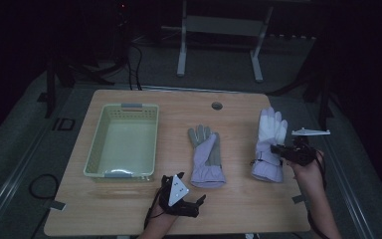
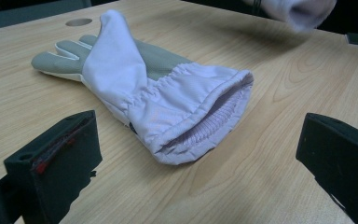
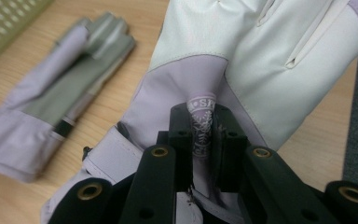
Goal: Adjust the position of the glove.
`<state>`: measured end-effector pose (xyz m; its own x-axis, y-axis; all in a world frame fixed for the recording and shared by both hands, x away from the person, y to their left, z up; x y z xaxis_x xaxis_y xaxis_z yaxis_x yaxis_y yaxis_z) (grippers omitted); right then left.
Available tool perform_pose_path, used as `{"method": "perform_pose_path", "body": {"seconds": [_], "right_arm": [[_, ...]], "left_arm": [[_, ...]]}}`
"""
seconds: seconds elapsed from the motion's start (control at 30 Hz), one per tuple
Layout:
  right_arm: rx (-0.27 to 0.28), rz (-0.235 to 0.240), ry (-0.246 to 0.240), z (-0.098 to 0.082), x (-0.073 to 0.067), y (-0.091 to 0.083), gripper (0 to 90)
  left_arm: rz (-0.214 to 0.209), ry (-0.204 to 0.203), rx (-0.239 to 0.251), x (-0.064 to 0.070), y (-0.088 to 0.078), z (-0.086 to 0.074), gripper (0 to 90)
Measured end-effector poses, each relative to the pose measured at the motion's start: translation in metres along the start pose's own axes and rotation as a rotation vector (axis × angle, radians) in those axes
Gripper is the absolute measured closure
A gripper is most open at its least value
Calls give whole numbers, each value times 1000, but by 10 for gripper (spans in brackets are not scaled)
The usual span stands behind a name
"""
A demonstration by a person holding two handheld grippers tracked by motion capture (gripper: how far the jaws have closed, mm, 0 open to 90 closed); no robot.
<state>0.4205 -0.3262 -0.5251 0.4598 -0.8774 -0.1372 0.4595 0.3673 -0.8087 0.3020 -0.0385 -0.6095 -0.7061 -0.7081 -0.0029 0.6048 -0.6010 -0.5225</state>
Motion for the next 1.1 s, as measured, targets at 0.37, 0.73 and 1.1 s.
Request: {"method": "perform_pose_path", "body": {"seconds": [0.37,0.73,1.1], "right_arm": [[70,-23,-21,34,-26,-43,801],[89,-1,-55,61,-66,-58,799],[62,44,-112,77,-117,-40,798]], "left_arm": [[-1,0,0,0,0,0,0],[-2,4,2,0,0,0,0],[-3,6,4,1,0,0,0]]}}
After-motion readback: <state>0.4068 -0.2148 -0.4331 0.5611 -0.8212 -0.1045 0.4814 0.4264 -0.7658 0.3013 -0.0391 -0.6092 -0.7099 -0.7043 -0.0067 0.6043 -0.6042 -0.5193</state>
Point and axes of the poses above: each handheld gripper's, and its own axes: y roughly forward along the jaws, z roughly out of its top, x roughly to its right, the point moved 10 cm from there along y, roughly forward along the jaws, and after that the axes turned 10 degrees about -x, right-handed, at the moved point
